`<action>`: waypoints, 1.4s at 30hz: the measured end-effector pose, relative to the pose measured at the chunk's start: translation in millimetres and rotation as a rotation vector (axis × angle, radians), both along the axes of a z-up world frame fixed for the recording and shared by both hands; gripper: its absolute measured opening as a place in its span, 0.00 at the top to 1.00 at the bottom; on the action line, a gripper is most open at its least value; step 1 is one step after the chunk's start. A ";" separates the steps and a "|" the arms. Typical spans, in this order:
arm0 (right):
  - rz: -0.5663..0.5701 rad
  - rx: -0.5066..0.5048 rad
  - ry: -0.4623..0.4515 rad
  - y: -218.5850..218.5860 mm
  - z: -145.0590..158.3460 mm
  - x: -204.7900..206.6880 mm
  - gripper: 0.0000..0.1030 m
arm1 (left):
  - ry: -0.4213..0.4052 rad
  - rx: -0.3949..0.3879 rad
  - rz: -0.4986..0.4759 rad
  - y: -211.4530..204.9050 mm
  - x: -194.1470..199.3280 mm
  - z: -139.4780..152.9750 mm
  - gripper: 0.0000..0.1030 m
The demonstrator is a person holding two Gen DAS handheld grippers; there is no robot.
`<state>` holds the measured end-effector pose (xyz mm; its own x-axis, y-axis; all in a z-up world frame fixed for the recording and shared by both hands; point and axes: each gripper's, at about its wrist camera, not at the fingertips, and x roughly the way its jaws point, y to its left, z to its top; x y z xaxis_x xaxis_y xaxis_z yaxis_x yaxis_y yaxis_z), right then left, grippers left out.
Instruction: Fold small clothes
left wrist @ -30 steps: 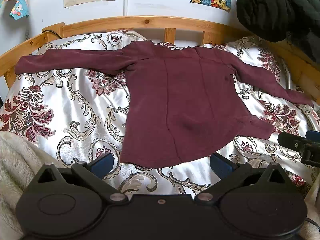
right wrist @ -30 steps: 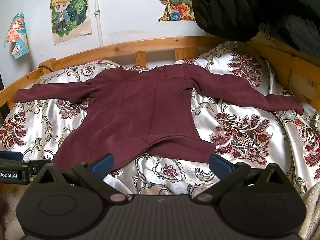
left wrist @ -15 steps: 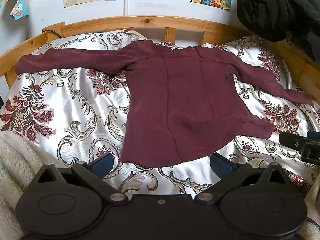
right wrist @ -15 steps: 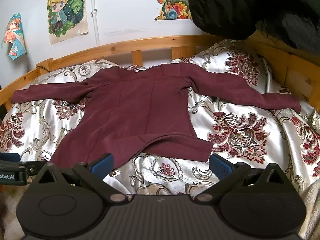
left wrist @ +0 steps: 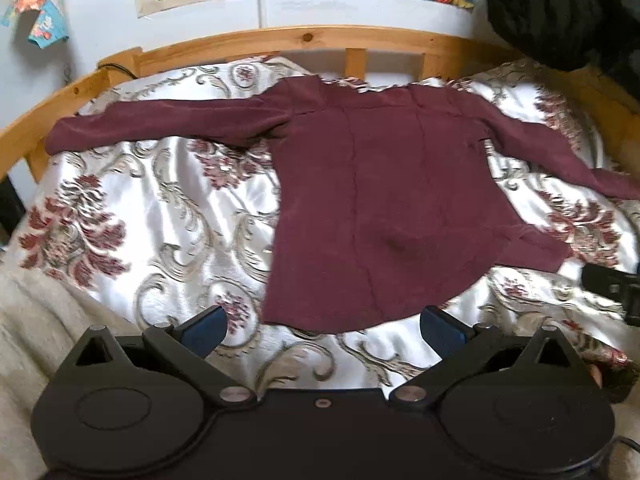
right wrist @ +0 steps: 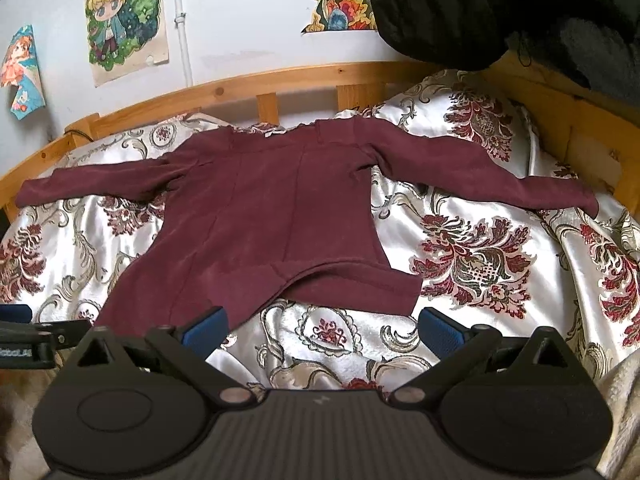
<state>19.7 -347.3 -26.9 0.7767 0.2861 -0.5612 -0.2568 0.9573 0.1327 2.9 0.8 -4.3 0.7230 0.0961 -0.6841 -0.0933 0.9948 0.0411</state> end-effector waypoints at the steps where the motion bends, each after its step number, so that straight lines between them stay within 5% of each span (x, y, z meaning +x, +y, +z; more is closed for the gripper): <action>1: 0.003 0.011 -0.003 -2.3 4.2 1.3 0.00 | 0.000 0.018 0.010 -1.3 2.5 3.4 0.01; 8: 0.008 -0.053 -0.122 -16.3 50.5 26.2 0.00 | -0.131 0.168 0.021 -14.2 31.8 41.2 0.01; 15: -0.093 -0.116 -0.214 -36.6 87.1 81.4 0.00 | -0.195 0.173 -0.027 -29.4 78.5 71.7 0.01; 19: -0.194 -0.104 -0.222 -47.8 94.0 117.7 0.00 | -0.161 0.119 -0.089 -32.7 113.2 77.2 0.01; 24: -0.280 -0.017 -0.088 -63.8 73.6 173.5 0.00 | -0.047 0.042 -0.137 -30.6 163.9 67.8 0.01; 29: -0.388 -0.046 -0.041 -74.7 29.7 215.5 0.00 | 0.046 0.045 -0.172 -33.3 210.6 37.6 0.01; 36: -0.575 0.087 0.152 -120.6 -26.9 248.5 0.00 | 0.142 0.011 -0.187 -34.7 265.4 -20.5 0.01; 42: -0.771 0.178 0.190 -152.2 -36.9 253.2 0.00 | 0.178 -0.037 -0.231 -29.3 273.8 -49.9 0.01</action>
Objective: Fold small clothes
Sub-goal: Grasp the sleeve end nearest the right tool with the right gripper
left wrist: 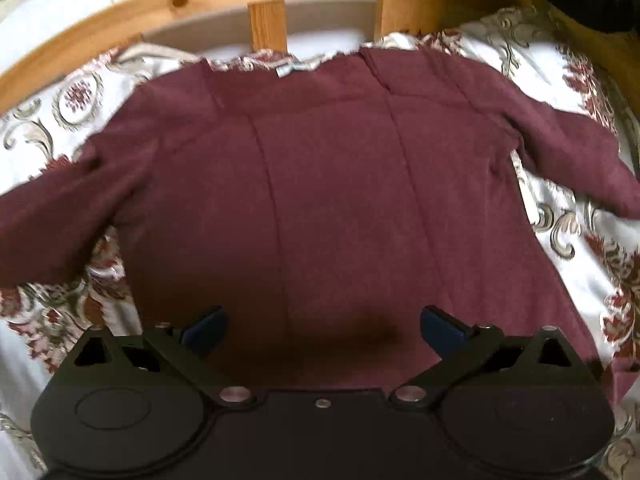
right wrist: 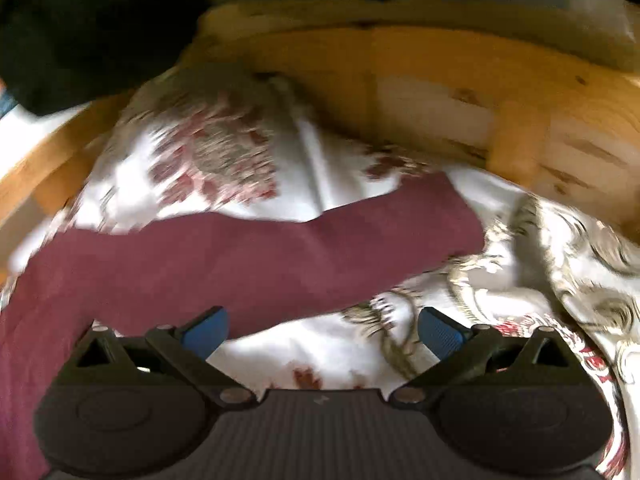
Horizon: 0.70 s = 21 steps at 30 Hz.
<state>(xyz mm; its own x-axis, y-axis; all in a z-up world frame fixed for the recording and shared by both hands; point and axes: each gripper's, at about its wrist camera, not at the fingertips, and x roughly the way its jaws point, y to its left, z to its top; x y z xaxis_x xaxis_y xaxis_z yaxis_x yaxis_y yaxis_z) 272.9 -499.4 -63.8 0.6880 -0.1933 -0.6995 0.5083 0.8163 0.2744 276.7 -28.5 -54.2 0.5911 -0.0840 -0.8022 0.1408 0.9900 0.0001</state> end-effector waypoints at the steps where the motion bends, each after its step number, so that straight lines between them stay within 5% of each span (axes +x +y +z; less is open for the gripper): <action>1: -0.028 0.018 -0.007 -5.7 0.0 -1.6 0.00 | 0.004 -0.002 -0.001 1.5 -1.5 -4.1 0.01; 9: -0.219 0.160 -0.097 -66.0 -14.7 1.3 0.00 | 0.158 0.046 -0.073 -2.5 -24.1 -40.8 0.01; 13: -0.261 0.161 -0.108 -83.1 -25.1 4.0 0.01 | 0.135 0.105 -0.114 -8.3 -39.1 -39.4 0.01; 15: -0.260 0.154 -0.086 -87.3 -30.9 10.8 0.11 | 0.147 0.087 -0.114 -6.8 -39.0 -36.7 0.01; 17: -0.268 0.133 -0.068 -90.8 -34.7 17.2 0.40 | 0.153 0.064 -0.102 -1.2 -39.9 -35.2 0.01; 21: -0.273 0.002 -0.096 -82.6 -24.6 22.8 0.78 | 0.120 0.052 -0.035 11.1 -41.1 -21.8 0.01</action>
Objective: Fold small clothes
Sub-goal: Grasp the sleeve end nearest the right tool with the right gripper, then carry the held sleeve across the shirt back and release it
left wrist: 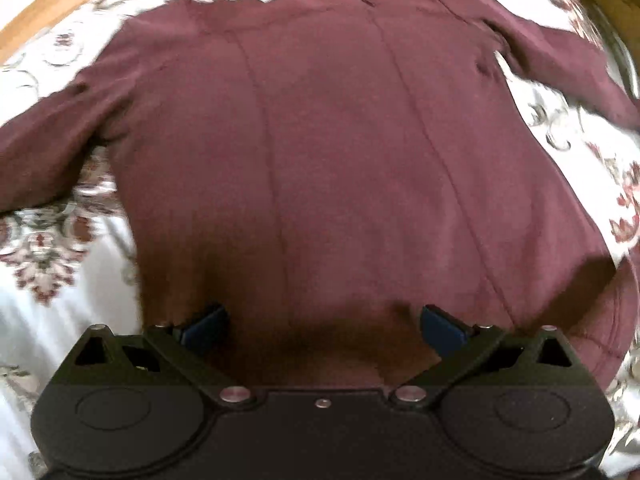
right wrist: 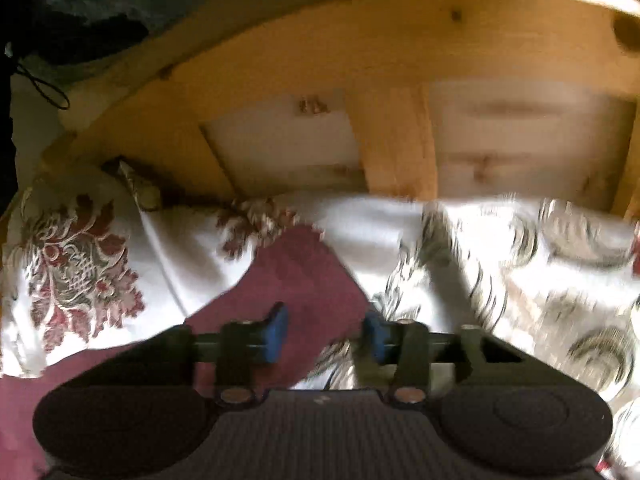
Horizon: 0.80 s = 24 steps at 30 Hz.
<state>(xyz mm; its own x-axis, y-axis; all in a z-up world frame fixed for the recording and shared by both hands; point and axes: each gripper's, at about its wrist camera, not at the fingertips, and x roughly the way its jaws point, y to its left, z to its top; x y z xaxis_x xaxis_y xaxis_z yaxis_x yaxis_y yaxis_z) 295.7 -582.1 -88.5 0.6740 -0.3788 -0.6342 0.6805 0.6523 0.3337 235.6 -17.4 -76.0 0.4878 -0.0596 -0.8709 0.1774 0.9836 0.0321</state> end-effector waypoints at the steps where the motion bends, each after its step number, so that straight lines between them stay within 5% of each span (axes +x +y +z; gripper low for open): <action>1: 0.008 -0.051 -0.020 5.7 7.3 -0.2 0.90 | -0.016 0.000 0.016 3.6 0.7 5.2 0.01; 7: 0.209 -0.255 -0.242 70.6 64.8 -8.7 0.94 | -0.141 -0.033 0.137 30.2 -5.7 46.2 0.01; 14: 0.680 -0.575 -0.491 225.0 116.8 -18.6 0.94 | -0.239 -0.137 0.313 68.9 -11.2 84.2 0.01; 18: 1.001 -0.691 -0.552 314.4 109.7 -31.1 0.94 | -0.286 -0.153 0.413 99.3 -17.3 87.3 0.01; 24: 1.363 -0.817 -0.483 400.1 61.9 -49.7 0.94 | -0.365 -0.117 0.570 135.8 -17.6 90.9 0.01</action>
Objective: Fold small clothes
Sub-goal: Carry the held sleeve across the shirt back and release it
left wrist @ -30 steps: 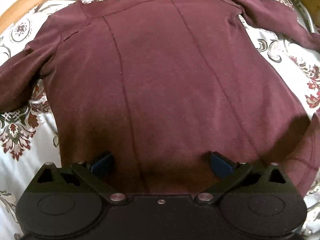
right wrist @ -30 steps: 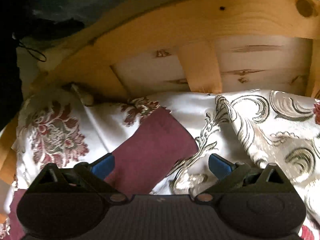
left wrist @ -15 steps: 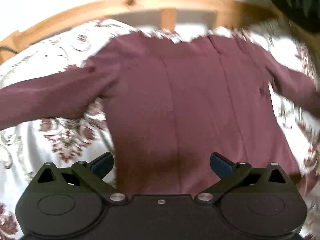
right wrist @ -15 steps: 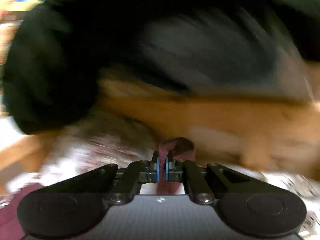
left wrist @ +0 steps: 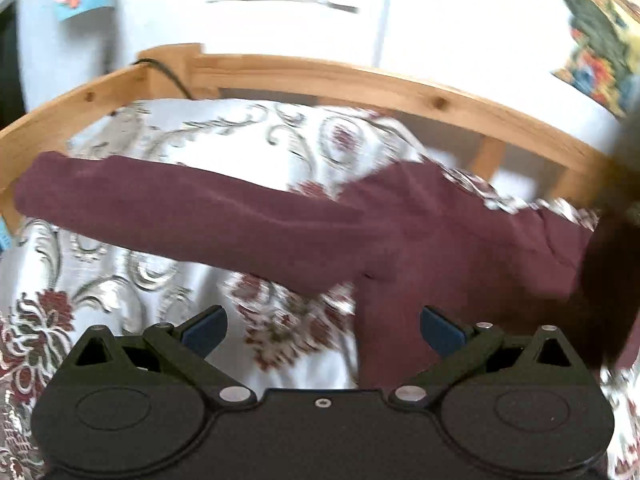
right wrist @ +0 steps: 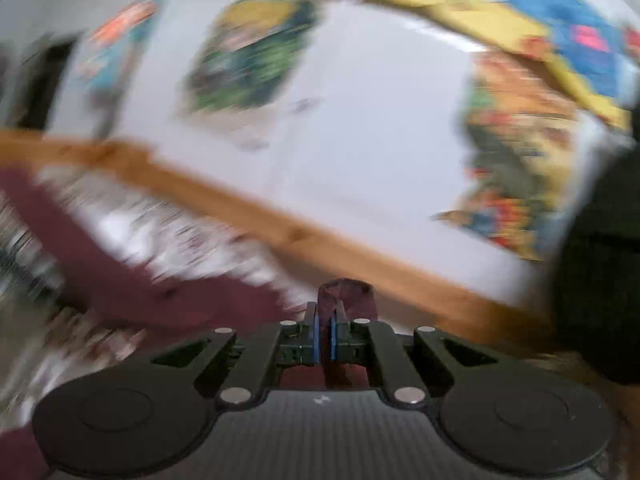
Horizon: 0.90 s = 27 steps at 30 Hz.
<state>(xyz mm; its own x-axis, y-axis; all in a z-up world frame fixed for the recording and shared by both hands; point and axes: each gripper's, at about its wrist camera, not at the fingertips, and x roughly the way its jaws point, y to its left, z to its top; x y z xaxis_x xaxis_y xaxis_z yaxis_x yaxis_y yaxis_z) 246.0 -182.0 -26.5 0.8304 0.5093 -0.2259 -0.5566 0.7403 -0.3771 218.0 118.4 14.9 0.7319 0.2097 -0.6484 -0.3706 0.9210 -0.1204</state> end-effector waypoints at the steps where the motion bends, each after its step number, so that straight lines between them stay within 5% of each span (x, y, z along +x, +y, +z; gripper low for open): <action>1: 0.026 -0.033 0.014 7.4 -9.3 -1.8 0.94 | -0.003 -0.003 0.013 3.2 1.6 -1.1 0.01; 7: 0.131 -0.185 0.120 28.2 -49.0 -13.9 0.85 | 0.017 -0.030 -0.016 3.1 12.3 -20.6 0.01; 11: 0.141 -0.119 0.250 17.0 -41.4 -3.8 0.32 | 0.024 -0.057 -0.073 -2.9 21.1 -35.7 0.01; 14: 0.087 -0.024 0.333 -14.1 -22.6 10.2 0.28 | 0.020 -0.091 -0.088 -5.2 26.2 -44.3 0.01; 17: -0.032 0.058 0.311 -46.8 -10.9 33.5 0.19 | 0.000 -0.119 -0.120 -11.9 30.1 -50.0 0.01; 22: -0.276 0.156 0.315 -98.4 -9.2 89.8 0.18 | -0.067 -0.218 -0.236 -29.8 39.2 -59.7 0.01; 27: -0.435 0.150 0.347 -127.0 -36.4 136.5 0.20 | 0.028 -0.131 -0.297 -57.4 53.0 -80.8 0.01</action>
<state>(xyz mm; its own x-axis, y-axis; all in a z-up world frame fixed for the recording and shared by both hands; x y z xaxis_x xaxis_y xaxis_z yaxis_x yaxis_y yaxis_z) 382.5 -309.0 -62.9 0.8609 0.1852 -0.4739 -0.2616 0.9600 -0.1001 271.0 61.0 -66.0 0.7302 -0.0970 -0.6764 -0.0923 0.9668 -0.2383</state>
